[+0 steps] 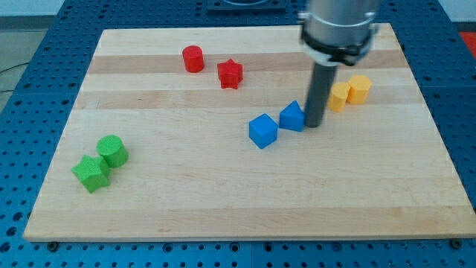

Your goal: Push the blue triangle to the bottom center

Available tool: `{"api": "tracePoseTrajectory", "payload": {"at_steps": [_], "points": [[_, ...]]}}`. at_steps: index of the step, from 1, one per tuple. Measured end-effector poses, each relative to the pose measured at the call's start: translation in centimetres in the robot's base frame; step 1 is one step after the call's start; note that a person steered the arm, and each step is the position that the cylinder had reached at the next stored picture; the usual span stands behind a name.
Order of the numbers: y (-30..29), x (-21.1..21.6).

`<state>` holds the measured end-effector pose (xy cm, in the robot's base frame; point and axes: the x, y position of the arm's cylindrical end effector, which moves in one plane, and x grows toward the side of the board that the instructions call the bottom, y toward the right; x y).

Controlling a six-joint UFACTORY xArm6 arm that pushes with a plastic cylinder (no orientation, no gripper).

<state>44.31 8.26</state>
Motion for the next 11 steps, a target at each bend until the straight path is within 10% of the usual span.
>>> {"api": "tracePoseTrajectory", "payload": {"at_steps": [4, 11], "points": [[-7.4, -4.1], [-15.8, 7.8]]}}
